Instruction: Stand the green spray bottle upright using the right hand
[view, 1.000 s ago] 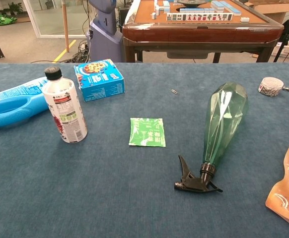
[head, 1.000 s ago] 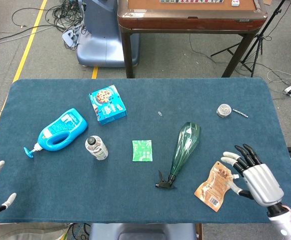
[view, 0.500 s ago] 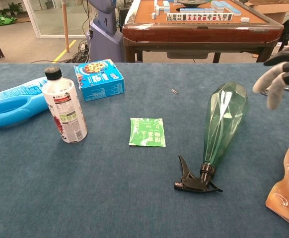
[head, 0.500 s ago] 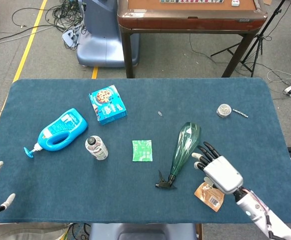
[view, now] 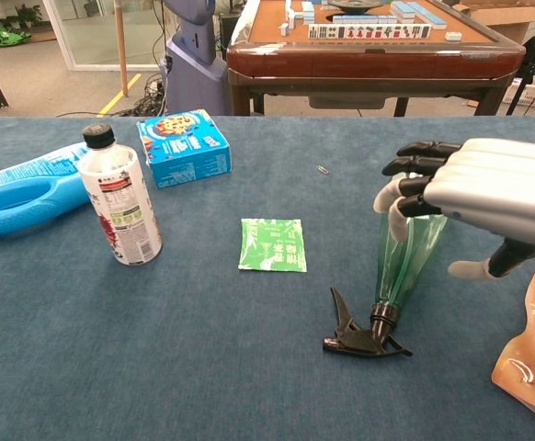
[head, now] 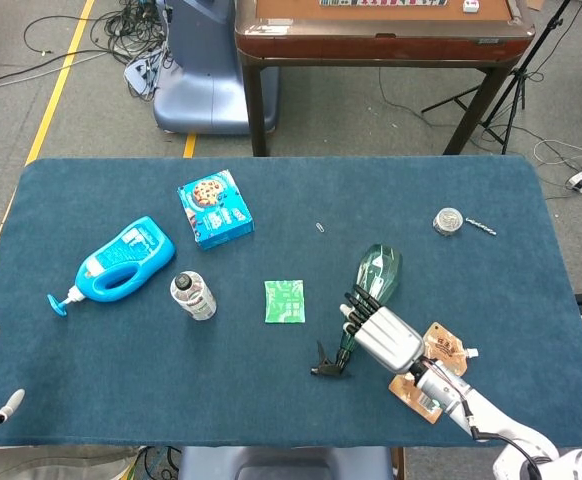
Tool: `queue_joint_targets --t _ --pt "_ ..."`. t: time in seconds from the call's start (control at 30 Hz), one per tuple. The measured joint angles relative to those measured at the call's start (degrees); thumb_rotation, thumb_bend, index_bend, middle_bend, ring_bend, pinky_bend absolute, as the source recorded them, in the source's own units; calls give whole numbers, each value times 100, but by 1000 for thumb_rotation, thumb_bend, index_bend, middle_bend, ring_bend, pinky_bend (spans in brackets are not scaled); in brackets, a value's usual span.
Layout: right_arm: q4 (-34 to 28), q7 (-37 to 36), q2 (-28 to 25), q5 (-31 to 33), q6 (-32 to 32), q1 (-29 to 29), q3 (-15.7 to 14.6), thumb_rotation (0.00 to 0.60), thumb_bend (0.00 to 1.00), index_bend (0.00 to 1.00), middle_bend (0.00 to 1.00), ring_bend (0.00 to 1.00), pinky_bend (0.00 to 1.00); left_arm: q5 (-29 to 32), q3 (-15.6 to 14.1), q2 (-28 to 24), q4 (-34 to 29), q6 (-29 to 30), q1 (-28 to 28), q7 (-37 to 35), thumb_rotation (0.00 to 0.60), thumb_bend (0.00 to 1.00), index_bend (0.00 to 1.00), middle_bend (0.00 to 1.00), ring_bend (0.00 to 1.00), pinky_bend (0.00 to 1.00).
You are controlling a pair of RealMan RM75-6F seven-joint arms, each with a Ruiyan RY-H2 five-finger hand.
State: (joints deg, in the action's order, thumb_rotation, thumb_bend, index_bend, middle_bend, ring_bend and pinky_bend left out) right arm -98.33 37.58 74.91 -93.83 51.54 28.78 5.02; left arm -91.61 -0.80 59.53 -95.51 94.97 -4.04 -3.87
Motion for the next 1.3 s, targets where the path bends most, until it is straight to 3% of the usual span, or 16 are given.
queue_joint_targets --t 0.3,1.3 --pt "580 473 696 129 44 199 -76 600 213 318 204 61 0 16 3 6 52 22 -26 -55 600 255 69 0 56 20" --pt "1350 418 1082 478 -187 686 -404 600 245 320 204 61 0 51 7 22 101 12 -60 -94 600 255 70 0 56 20"
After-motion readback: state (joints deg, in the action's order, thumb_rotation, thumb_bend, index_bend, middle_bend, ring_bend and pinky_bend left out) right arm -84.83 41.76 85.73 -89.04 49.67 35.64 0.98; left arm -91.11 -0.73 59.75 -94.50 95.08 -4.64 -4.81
